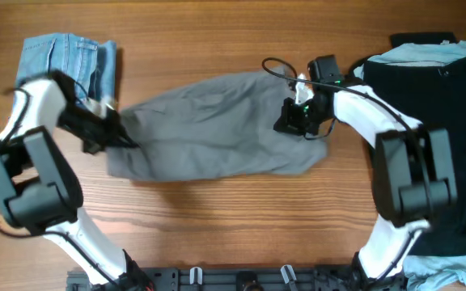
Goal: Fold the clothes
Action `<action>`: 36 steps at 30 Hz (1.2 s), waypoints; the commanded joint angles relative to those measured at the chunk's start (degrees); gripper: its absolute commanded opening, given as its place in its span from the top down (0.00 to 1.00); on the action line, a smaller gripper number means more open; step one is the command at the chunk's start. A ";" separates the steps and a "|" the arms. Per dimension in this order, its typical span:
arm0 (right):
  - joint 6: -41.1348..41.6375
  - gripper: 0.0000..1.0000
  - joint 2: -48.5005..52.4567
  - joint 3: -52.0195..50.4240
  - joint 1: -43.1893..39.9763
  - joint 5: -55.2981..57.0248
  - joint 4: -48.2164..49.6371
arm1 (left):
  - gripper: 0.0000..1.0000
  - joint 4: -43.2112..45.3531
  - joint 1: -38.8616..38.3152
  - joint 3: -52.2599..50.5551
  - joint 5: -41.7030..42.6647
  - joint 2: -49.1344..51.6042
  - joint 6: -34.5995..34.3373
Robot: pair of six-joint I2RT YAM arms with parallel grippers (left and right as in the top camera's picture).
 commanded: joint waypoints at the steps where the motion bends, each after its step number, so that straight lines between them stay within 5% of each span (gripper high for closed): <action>1: -2.99 0.95 -8.04 0.04 -0.07 3.13 -1.36 | 0.96 -9.09 -0.76 16.79 -5.81 -5.46 -1.31; 10: -0.76 0.95 -5.70 0.04 0.00 7.19 -3.15 | 0.96 -5.38 -24.33 21.68 -4.59 -6.82 -11.10; 15: 0.66 0.95 -5.31 0.04 -0.02 11.69 -4.35 | 0.95 1.44 -38.69 21.51 -9.60 -5.51 -25.14; 21: 3.89 0.95 -5.31 0.04 -0.04 15.78 -5.64 | 0.92 6.21 -47.93 21.46 -12.48 2.08 -33.35; 23: 7.80 0.95 -5.31 0.04 -0.15 20.68 -7.96 | 0.70 10.54 -49.99 21.46 -12.37 5.88 -37.29; 24: 9.20 0.94 -5.31 0.04 -0.15 22.99 -8.90 | 0.42 14.23 -51.47 21.46 -12.15 8.02 -37.55; 29: 9.20 0.88 -5.31 0.04 -0.22 23.50 -9.51 | 0.00 16.48 -53.57 21.49 -11.74 9.14 -37.09; 33: 3.98 0.81 -5.33 1.60 -3.28 19.87 -9.27 | 0.00 8.66 -49.57 22.08 -11.72 4.24 -35.80; 36: -16.83 0.91 -6.47 4.55 -4.59 -2.40 -8.94 | 0.00 2.97 -46.05 22.23 -15.61 -2.32 -33.33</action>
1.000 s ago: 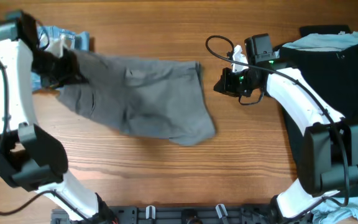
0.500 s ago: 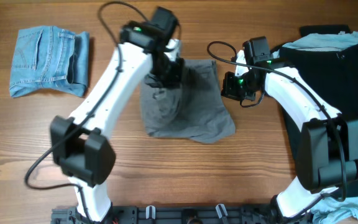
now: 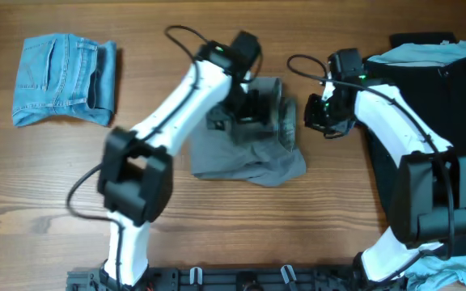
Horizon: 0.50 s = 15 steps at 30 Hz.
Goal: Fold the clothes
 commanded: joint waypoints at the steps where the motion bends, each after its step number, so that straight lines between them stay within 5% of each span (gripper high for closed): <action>1: -24.96 0.96 -1.31 3.61 -0.57 -29.07 0.02 | 0.00 -4.66 4.20 1.03 -6.60 -9.99 2.67; 4: -24.39 0.96 -2.91 3.61 1.70 -36.94 -0.28 | 0.00 -7.43 7.26 1.01 -10.43 -11.63 3.32; 6: -24.33 0.96 -2.01 3.10 5.51 -26.43 -0.46 | 0.33 -7.23 8.72 -1.49 -10.47 -10.91 3.30; 7: -23.08 0.96 0.48 1.36 8.66 -14.73 -0.66 | 0.65 -4.35 9.49 -5.88 -10.45 -10.51 3.30; 8: -21.55 0.96 2.21 0.13 9.14 -13.44 -0.22 | 0.72 -3.21 9.60 -7.82 -10.43 -10.27 3.30; 12: -3.02 0.96 10.99 -3.02 9.01 -4.96 -5.51 | 0.72 1.66 9.60 -16.70 -5.86 -9.44 3.32; 15: 0.85 0.96 10.40 -2.34 8.41 -3.72 -7.78 | 0.48 10.23 8.63 -25.09 2.82 -9.29 3.50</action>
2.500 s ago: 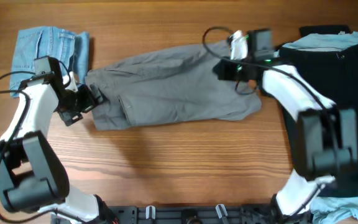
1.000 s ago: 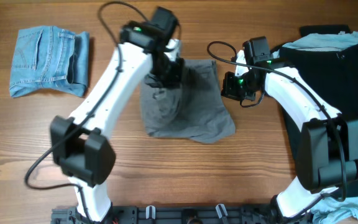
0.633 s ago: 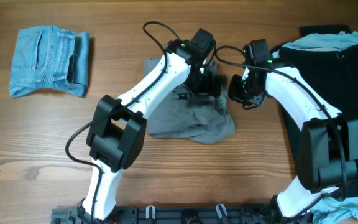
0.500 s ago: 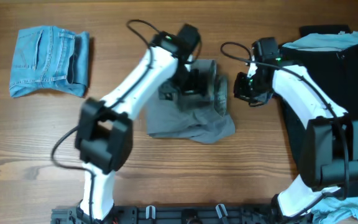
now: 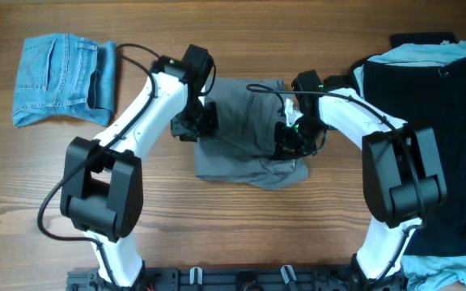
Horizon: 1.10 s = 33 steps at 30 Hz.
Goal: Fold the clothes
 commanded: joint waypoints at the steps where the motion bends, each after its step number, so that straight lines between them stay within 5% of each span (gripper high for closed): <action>1: 4.98 0.96 -0.35 -0.81 -0.39 9.14 -1.14 | 0.46 4.85 -0.85 -5.92 7.04 0.24 0.28; 3: -1.90 0.96 -5.22 0.20 -0.39 5.97 1.62 | 0.46 6.29 -1.49 -7.82 7.02 0.24 0.28; 7: -4.48 0.96 -16.90 0.74 -0.55 8.04 10.80 | 0.79 7.21 -2.29 -11.50 5.81 0.28 0.24; 11: -3.98 0.96 -14.27 -0.66 -0.44 11.54 19.65 | 0.83 8.57 -2.21 -12.07 5.70 0.28 0.24; 15: 2.16 0.95 -2.89 -0.79 -0.59 17.59 28.98 | 0.83 8.85 -2.10 -12.07 0.26 0.28 0.24; 17: 16.44 0.95 3.06 -0.76 -1.97 25.53 29.33 | 0.88 10.08 -1.42 -12.04 -2.47 0.28 0.24; 19: 16.83 0.96 5.20 -0.76 -3.54 23.85 29.90 | 0.73 9.46 -0.63 -11.65 -0.66 0.22 0.81; 20: 12.00 0.96 4.42 -0.59 -4.59 19.56 29.49 | 0.63 6.67 0.31 -9.92 8.61 -0.20 6.88; 25: 4.70 0.96 -10.32 -0.50 -4.85 12.94 24.09 | 0.65 3.23 0.52 -4.96 25.35 -5.95 12.17; 28: 4.70 0.95 -17.14 -0.50 -4.96 13.16 22.08 | 0.75 1.18 -1.66 -5.70 23.28 -6.16 11.30; 32: 4.85 0.95 -18.32 -0.50 -4.94 12.74 19.80 | 0.51 4.00 -5.09 -14.49 15.87 -4.70 3.56; 33: 4.83 0.95 -18.32 -0.50 -4.94 12.72 18.88 | 0.54 5.90 -5.03 -17.20 14.19 -3.61 0.33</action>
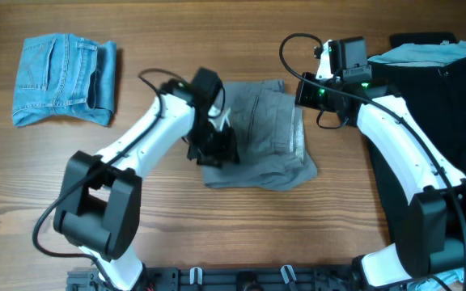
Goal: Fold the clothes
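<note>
A grey garment [261, 133] lies folded into a compact block at the table's middle. My left gripper [217, 150] is low on its lower left edge, touching the cloth; the wrist hides the fingers. At the garment's upper right corner sits my right gripper [306, 92], just beside the cloth's edge, its fingers also too dark to read. A folded pair of blue jeans [63, 69] rests at the far left.
A pile of black and light blue clothes [439, 121] covers the table's right side under my right arm. Bare wood [217, 234] runs along the front, and the arm bases stand at the front edge.
My left gripper moved from the garment's upper left edge to its lower left edge. My right gripper went from the cloth's right middle to beside its upper right corner. The fold looks flatter.
The grey garment lay spread wide with a gripper at each end. Then the left arm was across at the right half with the cloth doubled over. Then both grippers sat on the folded block's sides, and now at its lower left and upper right.
</note>
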Action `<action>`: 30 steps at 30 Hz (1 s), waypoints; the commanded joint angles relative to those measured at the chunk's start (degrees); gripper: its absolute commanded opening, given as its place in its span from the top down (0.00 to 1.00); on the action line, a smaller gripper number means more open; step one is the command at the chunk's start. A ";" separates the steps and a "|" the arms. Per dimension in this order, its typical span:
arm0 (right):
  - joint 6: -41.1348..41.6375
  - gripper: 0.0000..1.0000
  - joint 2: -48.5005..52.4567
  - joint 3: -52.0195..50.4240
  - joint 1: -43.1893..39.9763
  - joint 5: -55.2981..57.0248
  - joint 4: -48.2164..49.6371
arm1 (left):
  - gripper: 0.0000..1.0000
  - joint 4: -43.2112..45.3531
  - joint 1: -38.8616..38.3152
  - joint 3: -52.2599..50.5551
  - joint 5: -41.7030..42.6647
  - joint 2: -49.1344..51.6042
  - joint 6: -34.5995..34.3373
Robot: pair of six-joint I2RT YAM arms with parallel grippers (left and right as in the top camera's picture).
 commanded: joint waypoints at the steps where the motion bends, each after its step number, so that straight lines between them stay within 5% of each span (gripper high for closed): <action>1: -1.07 0.95 0.28 0.07 -0.02 -0.94 -2.21 | 0.68 3.39 0.28 -7.67 -6.32 3.32 -10.29; 3: -1.16 0.95 0.28 0.07 -0.02 -0.92 -3.04 | 0.88 3.19 5.35 -9.01 -6.99 7.74 -13.09; 5: -1.16 0.95 0.28 0.07 0.00 -0.94 -3.34 | 0.96 4.98 11.26 -8.96 -8.48 8.96 -13.11; 8: -2.58 0.91 0.50 0.04 0.02 -1.18 -3.69 | 0.96 9.86 23.50 -2.32 -7.13 8.96 -12.61; 11: -11.13 0.90 0.81 -0.15 1.09 -6.97 -3.74 | 0.92 11.17 29.20 12.81 -1.38 8.96 -4.20; 12: -13.16 0.88 0.83 -0.15 1.73 -8.24 -3.76 | 0.89 10.08 29.22 16.02 -1.05 8.96 -2.99; 15: -14.69 0.85 1.95 -0.17 5.51 -8.52 -3.85 | 0.46 -3.52 27.96 27.74 3.93 8.50 -0.72; 16: -14.62 0.85 2.64 -0.17 6.32 -8.13 -3.89 | 0.40 -7.76 27.26 28.15 5.20 7.93 -0.68; 17: -14.40 0.89 4.09 -0.17 6.95 -6.67 -3.74 | 0.40 -11.52 26.40 28.15 5.16 7.82 -0.48; 22: -4.17 0.96 17.18 -0.15 5.95 2.75 2.86 | 0.87 -13.73 14.19 22.58 5.16 7.85 2.08; 27: -2.80 0.96 24.02 -0.15 5.70 0.68 3.89 | 0.86 0.76 3.63 5.05 0.09 7.89 -10.58; 30: -3.13 0.96 24.04 -0.15 5.70 0.66 3.76 | 0.81 1.33 2.47 -4.28 -1.07 7.89 -10.73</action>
